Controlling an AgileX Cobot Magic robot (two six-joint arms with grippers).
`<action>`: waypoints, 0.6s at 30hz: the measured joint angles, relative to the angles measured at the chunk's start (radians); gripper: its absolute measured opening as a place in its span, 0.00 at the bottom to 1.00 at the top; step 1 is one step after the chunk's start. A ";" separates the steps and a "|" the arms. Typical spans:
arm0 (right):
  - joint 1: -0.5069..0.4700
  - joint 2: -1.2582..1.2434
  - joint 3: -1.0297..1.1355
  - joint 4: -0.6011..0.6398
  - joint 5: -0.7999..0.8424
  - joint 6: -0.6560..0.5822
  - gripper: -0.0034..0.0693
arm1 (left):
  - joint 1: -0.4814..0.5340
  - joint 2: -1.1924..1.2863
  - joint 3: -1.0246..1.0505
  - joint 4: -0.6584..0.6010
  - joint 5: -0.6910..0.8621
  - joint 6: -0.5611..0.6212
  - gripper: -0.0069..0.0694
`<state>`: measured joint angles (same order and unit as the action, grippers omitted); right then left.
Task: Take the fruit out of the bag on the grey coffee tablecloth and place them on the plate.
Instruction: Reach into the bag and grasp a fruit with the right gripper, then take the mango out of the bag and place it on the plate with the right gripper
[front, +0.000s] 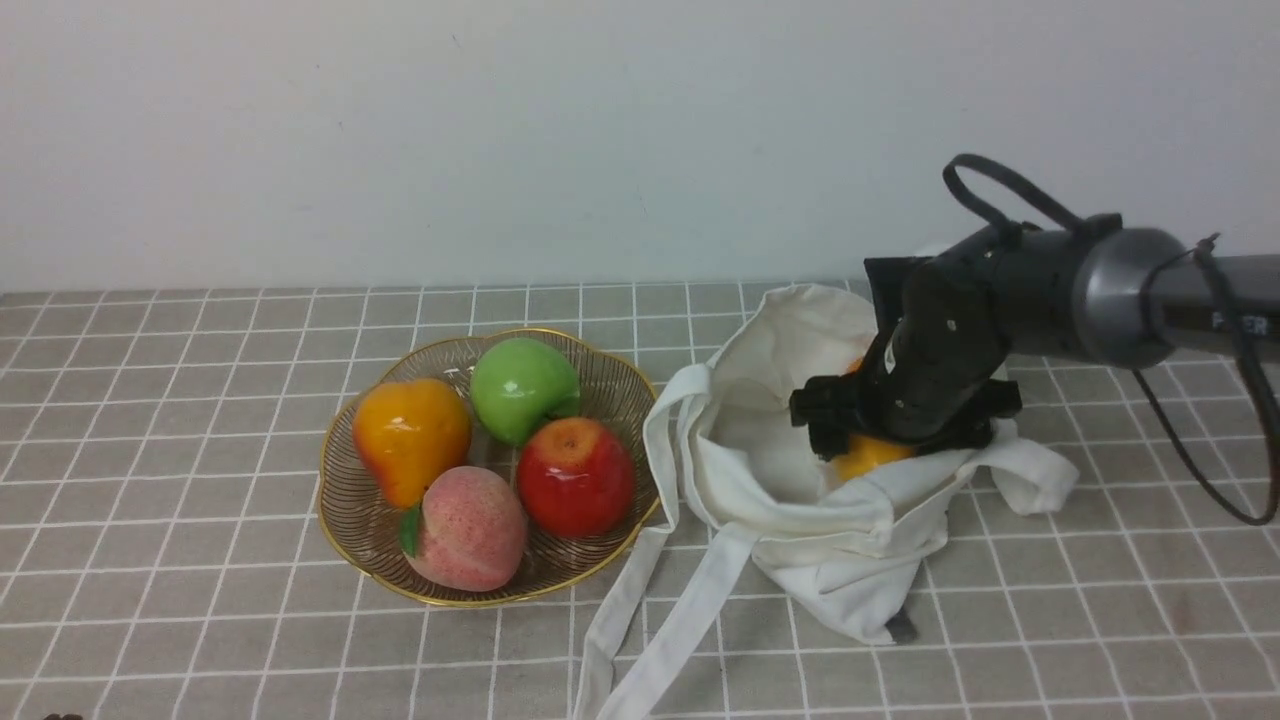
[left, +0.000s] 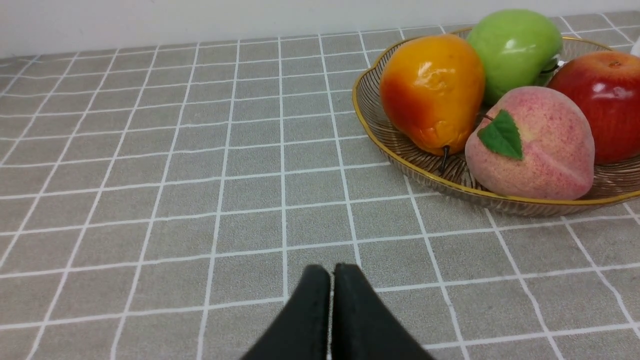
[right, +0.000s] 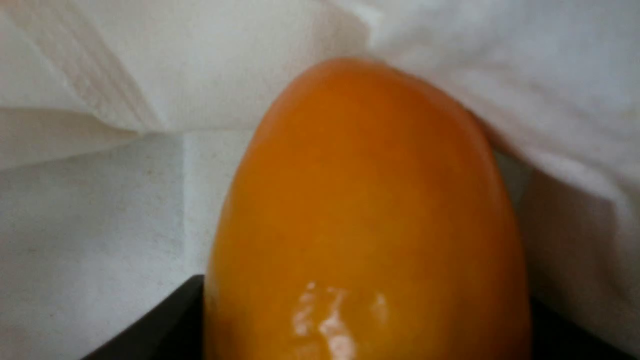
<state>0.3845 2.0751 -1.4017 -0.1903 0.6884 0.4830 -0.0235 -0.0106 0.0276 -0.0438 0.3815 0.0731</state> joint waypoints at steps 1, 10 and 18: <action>0.000 0.000 -0.003 0.008 0.001 -0.025 0.82 | 0.000 0.000 0.000 0.000 0.000 0.000 0.08; 0.000 -0.103 -0.004 0.047 0.042 -0.090 0.80 | 0.000 0.000 0.000 0.000 0.000 0.000 0.08; 0.000 -0.279 -0.004 0.075 0.074 -0.093 0.80 | 0.000 0.000 0.000 0.000 0.000 0.000 0.08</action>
<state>0.3845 1.7962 -1.4053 -0.1153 0.7620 0.3896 -0.0235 -0.0106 0.0276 -0.0438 0.3815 0.0731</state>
